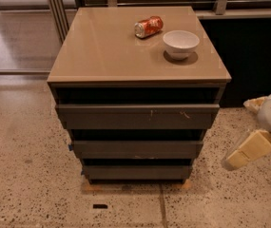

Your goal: Open bottom drawer

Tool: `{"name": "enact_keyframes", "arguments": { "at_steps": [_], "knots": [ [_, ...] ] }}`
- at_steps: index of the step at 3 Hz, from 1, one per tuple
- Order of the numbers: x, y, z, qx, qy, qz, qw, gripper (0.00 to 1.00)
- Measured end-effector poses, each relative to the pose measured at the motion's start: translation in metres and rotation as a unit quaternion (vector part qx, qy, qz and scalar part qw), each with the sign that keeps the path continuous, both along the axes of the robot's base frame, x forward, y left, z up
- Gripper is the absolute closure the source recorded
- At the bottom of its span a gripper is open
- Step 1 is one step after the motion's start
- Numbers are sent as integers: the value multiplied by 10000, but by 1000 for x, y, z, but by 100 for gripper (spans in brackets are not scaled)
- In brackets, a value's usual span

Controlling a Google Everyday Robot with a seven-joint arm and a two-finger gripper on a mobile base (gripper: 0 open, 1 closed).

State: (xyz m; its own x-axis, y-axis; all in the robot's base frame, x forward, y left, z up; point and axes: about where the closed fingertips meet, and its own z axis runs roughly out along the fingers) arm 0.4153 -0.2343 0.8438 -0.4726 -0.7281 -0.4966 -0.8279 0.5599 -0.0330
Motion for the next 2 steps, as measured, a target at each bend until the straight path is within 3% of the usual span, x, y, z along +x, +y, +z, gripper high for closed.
{"name": "enact_keyframes", "arguments": {
  "at_steps": [1,2],
  "knots": [
    [18,12,-61,1135,-18,-429,9926,0],
    [41,11,-66,1432,-272,-747,9865,0]
  ]
}}
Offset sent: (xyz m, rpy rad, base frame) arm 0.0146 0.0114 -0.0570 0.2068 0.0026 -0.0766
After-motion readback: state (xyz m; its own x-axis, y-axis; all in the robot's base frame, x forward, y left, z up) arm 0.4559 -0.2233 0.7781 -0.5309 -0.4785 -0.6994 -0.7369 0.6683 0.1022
